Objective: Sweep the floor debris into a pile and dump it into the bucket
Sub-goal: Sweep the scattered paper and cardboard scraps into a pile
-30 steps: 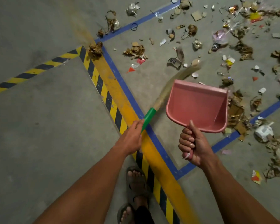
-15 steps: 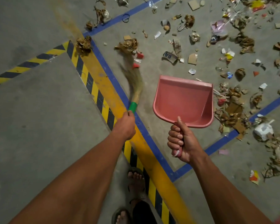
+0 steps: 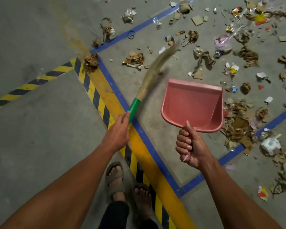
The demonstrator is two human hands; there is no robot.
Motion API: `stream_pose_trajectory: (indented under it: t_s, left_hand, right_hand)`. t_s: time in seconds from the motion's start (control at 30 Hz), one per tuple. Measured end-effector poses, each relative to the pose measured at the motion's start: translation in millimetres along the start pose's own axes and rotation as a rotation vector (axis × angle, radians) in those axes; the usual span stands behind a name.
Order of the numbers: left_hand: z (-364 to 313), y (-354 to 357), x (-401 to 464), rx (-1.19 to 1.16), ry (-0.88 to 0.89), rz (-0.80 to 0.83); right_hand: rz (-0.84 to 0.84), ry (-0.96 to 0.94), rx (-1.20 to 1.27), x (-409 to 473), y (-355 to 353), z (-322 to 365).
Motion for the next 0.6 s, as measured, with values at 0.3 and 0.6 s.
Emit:
stream_pose_trajectory:
  t_s: [0.3, 0.6]
  left_hand:
    - [69, -23, 109, 0.162, -0.419, 0.179]
    - [-8, 29, 127, 0.196, 0.259, 0.430]
  right_hand:
    - [0.022, -0.015, 0.000, 43, 34, 3]
    - [-0.044, -0.059, 0.102, 85, 66, 19]
Point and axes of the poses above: each hand's wrist, its own x-axis towards the middle knuckle, its own y-axis out of the palm, z = x × y, the point moved 9 cm from there along x, towards the middle knuckle, and after that the axes turned 5 degrees about -y, right-handed, at the moved point
